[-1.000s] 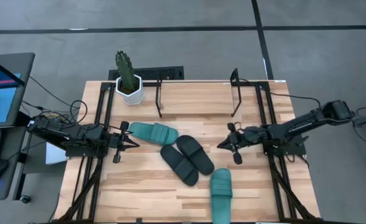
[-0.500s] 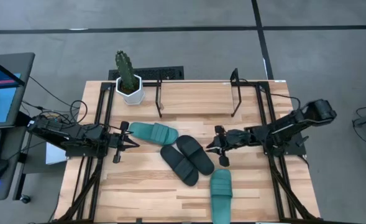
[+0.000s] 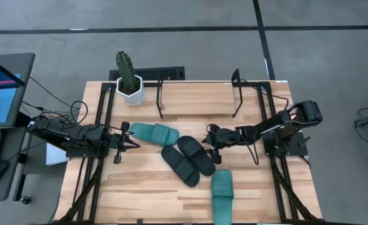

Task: Pick and place slides into the shelf
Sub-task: Put the right black slide on the shelf

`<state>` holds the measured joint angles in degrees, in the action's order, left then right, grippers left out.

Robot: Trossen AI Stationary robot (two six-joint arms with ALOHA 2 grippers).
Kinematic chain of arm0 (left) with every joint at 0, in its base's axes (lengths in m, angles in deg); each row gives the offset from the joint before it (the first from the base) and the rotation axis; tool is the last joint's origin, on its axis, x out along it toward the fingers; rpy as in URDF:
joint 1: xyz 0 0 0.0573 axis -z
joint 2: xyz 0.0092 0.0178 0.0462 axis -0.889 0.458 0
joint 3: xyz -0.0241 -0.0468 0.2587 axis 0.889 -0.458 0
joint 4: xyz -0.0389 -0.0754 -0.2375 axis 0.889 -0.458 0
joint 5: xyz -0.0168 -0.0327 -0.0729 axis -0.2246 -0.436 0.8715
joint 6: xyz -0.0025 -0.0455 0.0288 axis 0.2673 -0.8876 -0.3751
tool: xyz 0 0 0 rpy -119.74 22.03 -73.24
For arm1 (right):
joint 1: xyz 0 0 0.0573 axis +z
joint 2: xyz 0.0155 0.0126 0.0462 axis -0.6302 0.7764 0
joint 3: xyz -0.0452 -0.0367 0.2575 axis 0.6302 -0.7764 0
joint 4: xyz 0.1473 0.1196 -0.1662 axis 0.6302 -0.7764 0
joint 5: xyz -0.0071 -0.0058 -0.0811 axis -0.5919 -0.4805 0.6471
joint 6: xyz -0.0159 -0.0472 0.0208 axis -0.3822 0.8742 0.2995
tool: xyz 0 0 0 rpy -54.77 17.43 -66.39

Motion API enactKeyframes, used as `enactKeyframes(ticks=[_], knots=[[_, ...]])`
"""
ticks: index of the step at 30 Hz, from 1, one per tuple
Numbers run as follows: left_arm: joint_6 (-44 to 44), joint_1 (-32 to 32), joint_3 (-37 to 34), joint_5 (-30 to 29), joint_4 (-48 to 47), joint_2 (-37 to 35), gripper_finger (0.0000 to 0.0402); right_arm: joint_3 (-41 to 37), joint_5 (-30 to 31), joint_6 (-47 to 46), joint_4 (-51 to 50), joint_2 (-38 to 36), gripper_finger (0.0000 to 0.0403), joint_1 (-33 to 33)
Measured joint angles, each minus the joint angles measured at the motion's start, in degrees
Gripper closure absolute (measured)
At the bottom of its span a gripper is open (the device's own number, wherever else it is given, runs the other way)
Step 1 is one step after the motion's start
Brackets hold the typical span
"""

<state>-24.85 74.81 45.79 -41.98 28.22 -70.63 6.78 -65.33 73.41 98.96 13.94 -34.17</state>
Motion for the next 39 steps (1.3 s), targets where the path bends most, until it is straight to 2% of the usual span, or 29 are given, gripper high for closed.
enactKeyframes(ticks=[5,10,13,18,20,27,32,39], knots=[[0.0,0.0,0.0,0.0,0.0,0.0,0.0401,0.1,0.0,0.0,0.0,0.0,0.0192,-1.6],[0.2,0.0,0.0,0.0,0.0,0.0,0.0401,0.1,-0.2,-2.4,0.0,0.0,0.0222,-3.0],[0.0,0.0,0.0,0.0,0.0,0.0,0.0401,0.1,-0.2,-4.2,-0.2,0.0,0.0260,-3.5],[0.2,0.0,0.0,0.0,0.0,0.0,0.0401,0.1,-0.3,-6.0,-1.7,0.0,0.0368,-3.5],[0.0,0.0,0.0,0.0,0.0,0.0,0.0401,0.1,-0.4,-6.2,-1.9,-0.1,0.0390,-3.5],[0.0,0.0,0.0,0.0,0.0,0.0,0.0401,0.1,-0.3,-8.8,-2.9,-0.6,0.0397,-3.4],[0.1,0.0,0.0,0.0,0.0,0.0,0.0401,0.1,0.7,-10.7,-8.3,-3.8,0.0399,-3.0],[0.1,0.0,0.0,0.0,0.0,0.0,0.0401,0.2,10.9,-12.1,-16.1,-12.5,0.0401,0.4]])
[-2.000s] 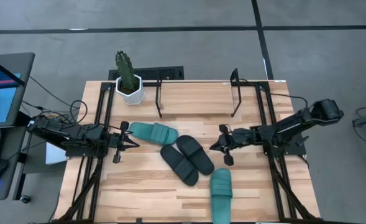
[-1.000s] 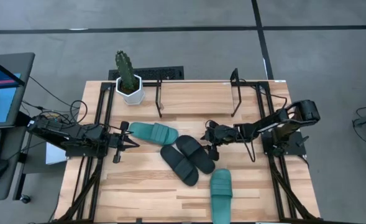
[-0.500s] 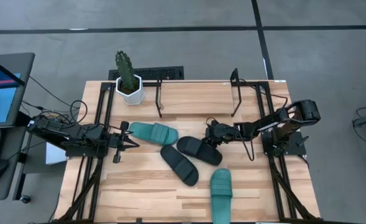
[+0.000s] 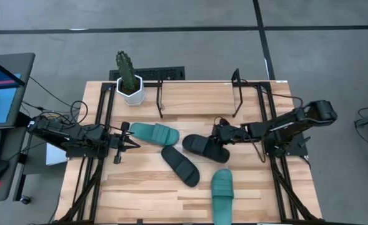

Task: Pick and place slides into the shelf
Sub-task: Put the right black slide on the shelf

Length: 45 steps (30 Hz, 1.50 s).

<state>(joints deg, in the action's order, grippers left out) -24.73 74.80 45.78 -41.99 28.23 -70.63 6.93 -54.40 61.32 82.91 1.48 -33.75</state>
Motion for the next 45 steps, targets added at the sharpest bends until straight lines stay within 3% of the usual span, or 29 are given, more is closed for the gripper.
enactKeyframes(ticks=[9,18,20,35,45], knots=[[-0.1,0.0,0.0,0.0,0.0,0.0,0.0401,4.0,23.1,1.8,-5.0,-8.9,0.0402,3.4],[0.0,0.0,0.0,0.0,0.0,0.0,0.0401,7.0,50.1,2.1,-5.1,-9.2,0.0402,-0.3],[0.1,0.0,0.0,0.0,0.0,0.0,0.0401,7.0,53.6,-0.2,-5.4,-9.2,0.0402,-2.0],[0.0,0.0,0.0,0.0,0.0,0.0,0.0401,7.0,47.1,-8.5,-6.2,-9.1,0.0403,-16.2],[-0.1,0.0,0.0,0.0,0.0,0.0,0.0401,7.2,46.4,-13.1,-16.6,-9.2,0.0402,-19.8]])
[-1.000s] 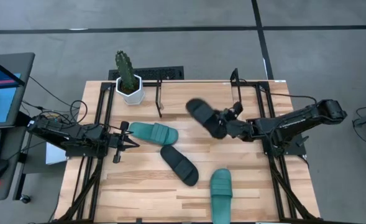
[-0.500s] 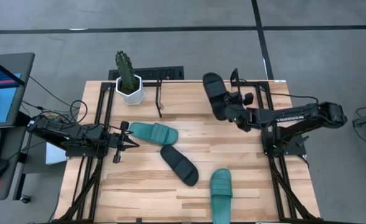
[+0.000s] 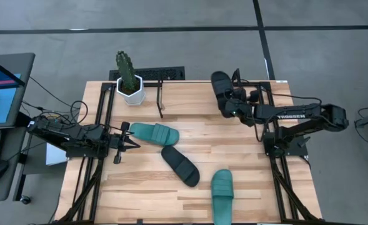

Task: Pick and place slides into the shelf
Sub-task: Put the right black slide on the shelf

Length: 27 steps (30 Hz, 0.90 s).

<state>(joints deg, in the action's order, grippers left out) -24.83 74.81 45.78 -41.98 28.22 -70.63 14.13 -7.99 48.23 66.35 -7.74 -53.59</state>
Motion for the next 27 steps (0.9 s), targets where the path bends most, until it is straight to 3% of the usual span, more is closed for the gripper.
enactKeyframes(ticks=[12,18,21,27], knots=[[0.0,0.0,0.0,0.0,0.0,0.0,0.0401,3.9,-0.8,4.2,-1.6,0.3,0.0403,3.4],[0.1,0.0,0.0,0.0,0.0,0.0,0.0401,11.1,4.2,12.2,-2.9,0.2,0.0402,7.0],[0.0,0.0,0.0,0.0,0.0,0.0,0.0401,16.3,4.2,16.1,-7.4,0.2,0.0402,7.4],[0.0,0.0,0.0,0.0,0.0,0.0,0.0401,30.1,4.0,17.0,-26.3,3.6,0.0403,6.9]])
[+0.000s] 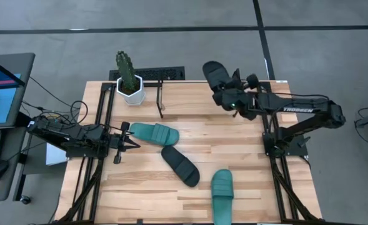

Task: Pick and place slides into the shelf
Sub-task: Put the right black slide on the shelf

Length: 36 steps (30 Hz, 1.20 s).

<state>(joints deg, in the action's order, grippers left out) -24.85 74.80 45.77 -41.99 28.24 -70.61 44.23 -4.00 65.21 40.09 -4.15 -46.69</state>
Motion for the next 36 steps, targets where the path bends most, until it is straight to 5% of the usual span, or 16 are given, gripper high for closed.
enactKeyframes(ticks=[14,20,36], knots=[[0.0,0.0,0.0,0.0,0.0,0.0,0.0401,40.3,-14.4,-20.5,-55.0,29.2,0.0403,-9.1],[0.0,0.0,0.0,0.0,0.0,0.0,0.0401,44.7,-29.2,-10.3,-51.6,32.6,0.0403,-14.6],[0.2,0.0,0.0,0.0,0.0,0.0,0.0401,44.7,-33.7,-17.4,-54.7,34.1,0.0403,-21.4]])
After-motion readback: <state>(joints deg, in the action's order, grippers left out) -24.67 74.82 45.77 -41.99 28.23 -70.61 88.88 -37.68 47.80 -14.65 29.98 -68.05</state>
